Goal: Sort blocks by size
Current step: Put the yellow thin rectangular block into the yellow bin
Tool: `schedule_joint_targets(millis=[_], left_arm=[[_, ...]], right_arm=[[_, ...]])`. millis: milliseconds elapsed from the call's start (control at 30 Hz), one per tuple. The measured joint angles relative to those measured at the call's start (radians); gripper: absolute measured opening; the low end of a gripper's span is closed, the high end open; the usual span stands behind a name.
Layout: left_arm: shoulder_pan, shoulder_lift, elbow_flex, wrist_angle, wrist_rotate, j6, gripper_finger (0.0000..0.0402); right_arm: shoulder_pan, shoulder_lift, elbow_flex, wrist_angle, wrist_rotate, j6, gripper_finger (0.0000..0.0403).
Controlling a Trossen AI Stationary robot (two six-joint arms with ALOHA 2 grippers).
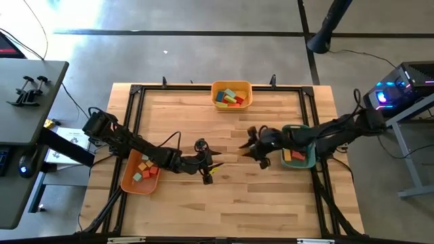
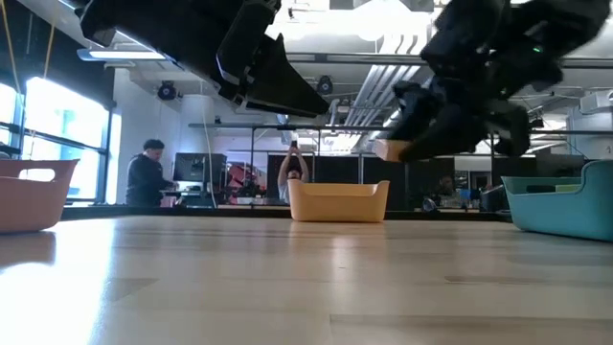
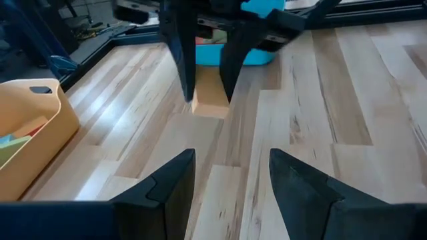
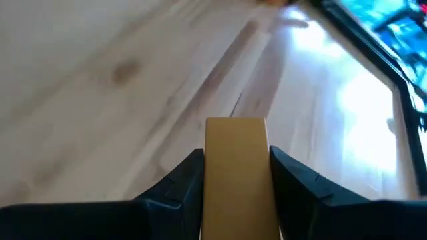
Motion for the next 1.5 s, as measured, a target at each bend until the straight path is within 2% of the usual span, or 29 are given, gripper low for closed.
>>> schedule_joint_targets(millis=[133,233,333,433,533,667,767,967,1100,1233,1400,1500], left_arm=[[0.000,0.000,0.000,-0.013,0.000,-0.011,0.0176],[0.000,0.000,0.000,-0.018,0.000,-0.019,0.0176],[0.000,0.000,0.000,-0.020,0.000,-0.021,0.0176],[0.000,0.000,0.000,-0.031,0.000,-0.029,0.0176],[0.000,0.000,0.000,-0.033,0.000,-0.029,0.0176],[0.001,0.000,0.000,-0.033,0.000,-0.028,0.0176],[0.008,0.000,0.000,-0.032,0.001,-0.028,0.0176],[0.022,0.000,0.000,-0.033,0.001,-0.027,0.0176],[0.033,0.000,0.000,-0.034,0.002,-0.028,0.0176],[0.039,0.000,0.000,-0.034,0.002,-0.029,0.0176],[0.039,0.000,0.000,-0.035,0.002,-0.038,0.0176],[0.039,0.000,0.000,-0.037,0.002,-0.054,0.0176]], right_arm=[[-0.053,0.060,0.114,-0.194,0.000,-0.208,0.0129],[-0.132,0.091,0.201,-0.250,0.056,-0.254,0.0129],[-0.238,0.099,0.274,-0.258,0.038,-0.281,0.0129],[-0.365,0.100,0.336,-0.195,-0.009,-0.174,0.0129],[-0.502,0.116,0.381,-0.136,-0.044,0.057,0.0129],[-0.621,0.235,0.462,-0.186,-0.062,0.341,0.0129],[-0.639,0.360,0.573,-0.322,-0.026,0.348,0.0129],[-0.641,0.604,0.860,-0.670,0.188,0.324,0.0132],[-0.663,0.719,1.002,-0.831,0.251,0.365,0.0150],[-0.681,0.787,1.074,-0.885,0.221,0.366,0.0151],[-0.682,0.801,1.094,-0.869,0.008,0.362,0.0148],[-0.680,0.799,1.094,-0.845,-0.047,0.362,0.0148]])
